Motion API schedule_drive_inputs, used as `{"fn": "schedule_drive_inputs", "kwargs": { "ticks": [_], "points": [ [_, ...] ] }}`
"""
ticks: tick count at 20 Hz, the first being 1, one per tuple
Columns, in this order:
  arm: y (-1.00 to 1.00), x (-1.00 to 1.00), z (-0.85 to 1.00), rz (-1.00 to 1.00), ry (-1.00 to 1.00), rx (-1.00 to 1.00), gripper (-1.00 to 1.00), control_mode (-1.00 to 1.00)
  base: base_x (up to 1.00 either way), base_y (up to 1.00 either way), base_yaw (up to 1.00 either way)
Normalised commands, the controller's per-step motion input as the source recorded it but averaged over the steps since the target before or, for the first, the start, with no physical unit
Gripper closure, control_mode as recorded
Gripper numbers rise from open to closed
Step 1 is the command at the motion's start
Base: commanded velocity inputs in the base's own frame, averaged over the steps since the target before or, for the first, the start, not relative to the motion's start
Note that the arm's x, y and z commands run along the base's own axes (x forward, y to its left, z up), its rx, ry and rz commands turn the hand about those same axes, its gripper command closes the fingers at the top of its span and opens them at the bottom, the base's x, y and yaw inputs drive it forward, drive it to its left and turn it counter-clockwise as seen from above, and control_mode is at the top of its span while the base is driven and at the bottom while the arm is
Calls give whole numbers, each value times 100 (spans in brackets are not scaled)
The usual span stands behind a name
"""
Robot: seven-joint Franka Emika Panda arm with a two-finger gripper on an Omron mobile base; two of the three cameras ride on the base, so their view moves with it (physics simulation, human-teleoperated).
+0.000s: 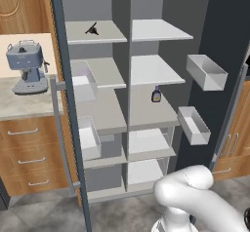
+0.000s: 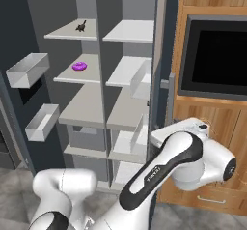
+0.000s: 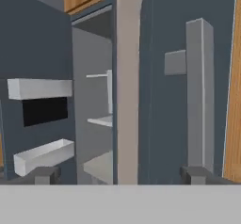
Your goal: There's a fish in the fridge that needs to be moved to the freezer for freezing. Pick up the fish from the fridge, place it on any shelf in the freezer, and close the fridge and freezer doors when done.
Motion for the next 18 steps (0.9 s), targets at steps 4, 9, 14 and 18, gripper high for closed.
{"fn": "schedule_drive_inputs", "kwargs": {
  "ticks": [4, 9, 14, 18],
  "points": [
    [-33, 80, -36, 20, 0, 6, -100, -100, 0, 0, 0],
    [-56, 52, -26, 23, 0, 16, -100, -100, 0, 0, 0],
    [-16, 37, -18, 14, 0, 10, -100, -100, 0, 0, 0],
    [28, 7, -32, 3, 0, 0, -100, -100, 0, 0, 0]
  ]
}}
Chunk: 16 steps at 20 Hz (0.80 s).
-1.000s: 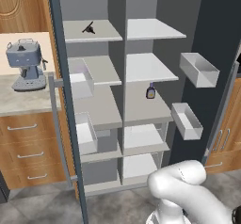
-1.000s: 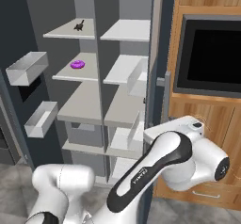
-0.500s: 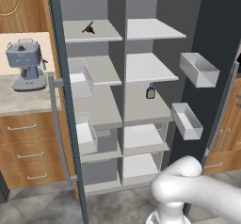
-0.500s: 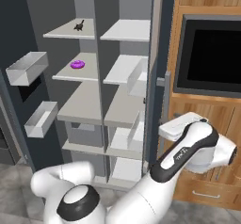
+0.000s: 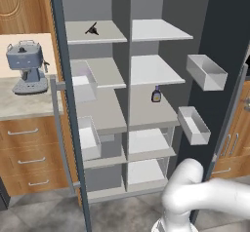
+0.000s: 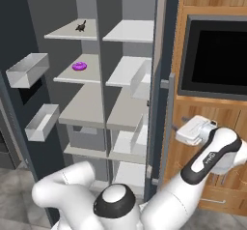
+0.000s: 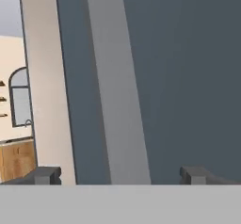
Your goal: There's a fish in the fridge that needs to be moved to the freezer for freezing. Pick up the fish from the fridge, place it on any shelf in the freezer, and close the fridge and freezer doors when done.
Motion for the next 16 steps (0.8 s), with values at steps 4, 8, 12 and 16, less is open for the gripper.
{"fn": "schedule_drive_inputs", "kwargs": {
  "ticks": [4, 8, 12, 16],
  "points": [
    [49, 11, -31, 0, 0, 0, -100, -100, 0, 0, 0],
    [49, 29, -11, -1, 2, 0, -100, -100, 0, 0, 0],
    [91, 8, -13, -2, 1, -2, -100, -100, 0, 0, 0],
    [100, 0, -8, -4, 0, -4, -100, -100, 0, 0, 0]
  ]
}}
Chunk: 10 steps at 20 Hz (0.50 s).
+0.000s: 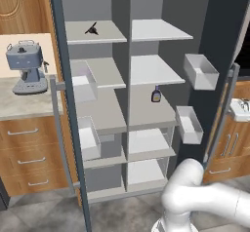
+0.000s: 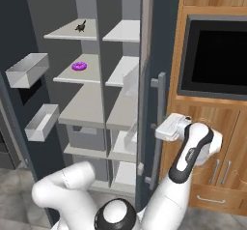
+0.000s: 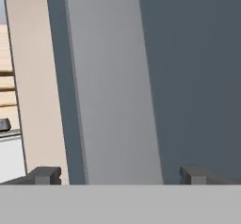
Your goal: There's a fish in the fridge that needs to be moved to the freezer for freezing. Pick up the fish from the fridge, place it on any shelf in the freezer, and close the fridge and freezer doors when done.
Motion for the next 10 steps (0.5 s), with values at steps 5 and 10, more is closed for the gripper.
{"fn": "schedule_drive_inputs", "kwargs": {
  "ticks": [5, 10],
  "points": [
    [100, 0, -3, -9, 0, -7, -100, -100, 0, 0, 0],
    [100, 6, -5, -19, 2, -14, -100, -100, 0, 0, 0]
  ]
}}
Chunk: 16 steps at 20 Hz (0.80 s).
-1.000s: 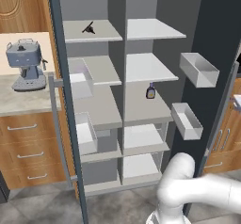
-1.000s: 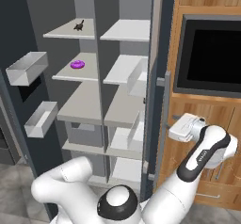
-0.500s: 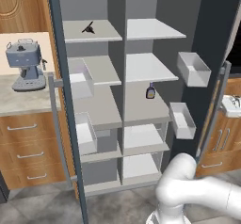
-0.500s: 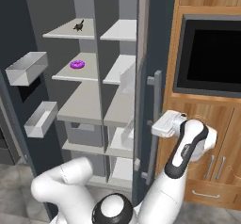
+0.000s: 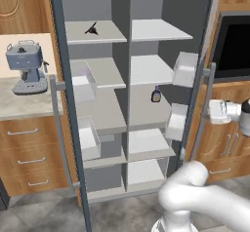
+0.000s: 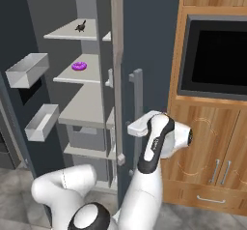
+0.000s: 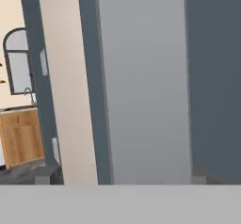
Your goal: There's a fish in the fridge that needs to be moved to the freezer for freezing. Pick up the fish from the fridge, place it on any shelf in the freezer, and close the fridge and freezer doors when done.
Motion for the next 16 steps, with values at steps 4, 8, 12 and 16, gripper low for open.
{"fn": "schedule_drive_inputs", "kwargs": {
  "ticks": [4, 8, 12, 16],
  "points": [
    [100, 13, -5, -19, 5, -13, -100, -100, 0, 0, 0],
    [93, 34, -1, -13, 3, -14, -100, -100, 0, 0, 0],
    [90, 45, 0, -11, 4, -9, -100, -100, 0, 0, 0],
    [78, 62, -1, -5, 9, -8, -100, -100, 0, 0, 0]
  ]
}}
